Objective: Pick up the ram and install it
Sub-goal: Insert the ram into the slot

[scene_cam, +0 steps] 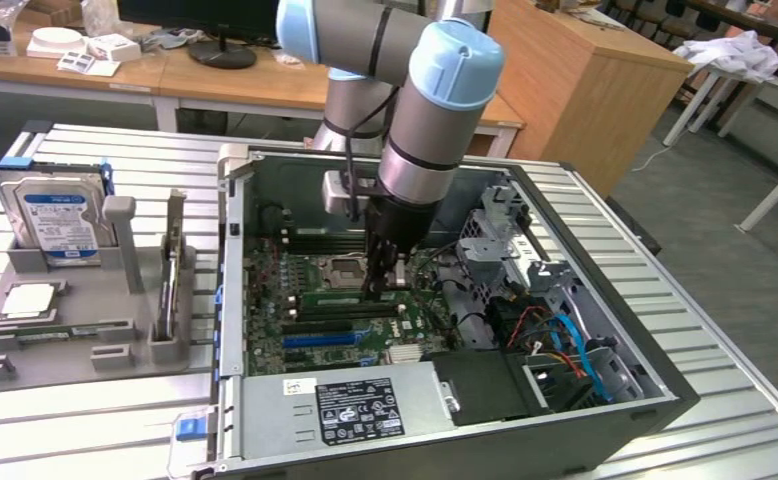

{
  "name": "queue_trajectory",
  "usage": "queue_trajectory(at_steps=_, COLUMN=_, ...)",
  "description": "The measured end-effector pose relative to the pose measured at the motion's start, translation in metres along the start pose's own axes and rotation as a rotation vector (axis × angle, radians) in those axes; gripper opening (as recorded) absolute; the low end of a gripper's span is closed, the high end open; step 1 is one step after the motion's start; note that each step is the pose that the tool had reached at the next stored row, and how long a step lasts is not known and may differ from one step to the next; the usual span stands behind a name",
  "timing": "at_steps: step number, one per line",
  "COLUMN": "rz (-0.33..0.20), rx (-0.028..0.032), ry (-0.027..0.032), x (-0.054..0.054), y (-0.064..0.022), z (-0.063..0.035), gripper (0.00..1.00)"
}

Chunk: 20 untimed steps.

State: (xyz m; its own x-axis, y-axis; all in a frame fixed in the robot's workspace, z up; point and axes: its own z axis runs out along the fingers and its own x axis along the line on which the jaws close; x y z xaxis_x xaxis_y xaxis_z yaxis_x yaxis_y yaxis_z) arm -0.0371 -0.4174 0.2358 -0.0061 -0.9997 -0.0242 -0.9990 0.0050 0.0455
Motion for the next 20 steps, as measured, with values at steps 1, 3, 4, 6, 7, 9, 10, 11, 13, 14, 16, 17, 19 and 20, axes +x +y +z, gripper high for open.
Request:
queue_trajectory(at_steps=1, rz=0.0, rx=0.0, ry=0.0, x=0.0, y=0.0, z=0.001, gripper=0.12)
queue_trajectory(at_steps=3, rz=0.0, rx=-0.0001, ry=0.0001, x=0.0001, y=-0.0001, z=0.0016, gripper=0.12)
queue_trajectory(at_steps=4, rz=0.0, rx=-0.0001, ry=0.0001, x=0.0001, y=-0.0001, z=0.0016, gripper=0.12)
queue_trajectory(at_steps=6, rz=0.0, rx=0.0, ry=0.0001, x=0.0, y=-0.0001, z=0.0016, gripper=0.12)
queue_trajectory(at_steps=7, rz=0.0, rx=-0.0001, ry=0.0001, x=0.0, y=-0.0001, z=0.0017, gripper=0.12)
queue_trajectory(at_steps=9, rz=0.0, rx=0.0001, ry=-0.0003, x=0.0, y=-0.0002, z=0.0028, gripper=0.12)
queue_trajectory(at_steps=10, rz=0.0, rx=0.0001, ry=-0.0001, x=0.0, y=-0.0002, z=0.0034, gripper=0.12)
queue_trajectory(at_steps=11, rz=0.0, rx=0.0, ry=0.0001, x=0.0001, y=-0.0002, z=0.0036, gripper=0.12)
queue_trajectory(at_steps=13, rz=0.0, rx=-0.0001, ry=0.0002, x=0.0001, y=-0.0002, z=0.0036, gripper=0.12)
queue_trajectory(at_steps=14, rz=0.0, rx=0.0, ry=0.0, x=0.0001, y=-0.0002, z=0.004, gripper=0.12)
queue_trajectory(at_steps=16, rz=0.0, rx=0.0001, ry=-0.0002, x=0.0001, y=-0.0002, z=0.005, gripper=0.12)
queue_trajectory(at_steps=17, rz=0.0, rx=0.0, ry=0.0, x=0.0001, y=-0.0002, z=0.0051, gripper=0.12)
queue_trajectory(at_steps=19, rz=0.0, rx=-0.0001, ry=0.0002, x=0.0001, y=-0.0002, z=0.0051, gripper=0.12)
queue_trajectory(at_steps=20, rz=0.0, rx=0.0, ry=0.0, x=0.0001, y=-0.0002, z=0.0052, gripper=0.12)
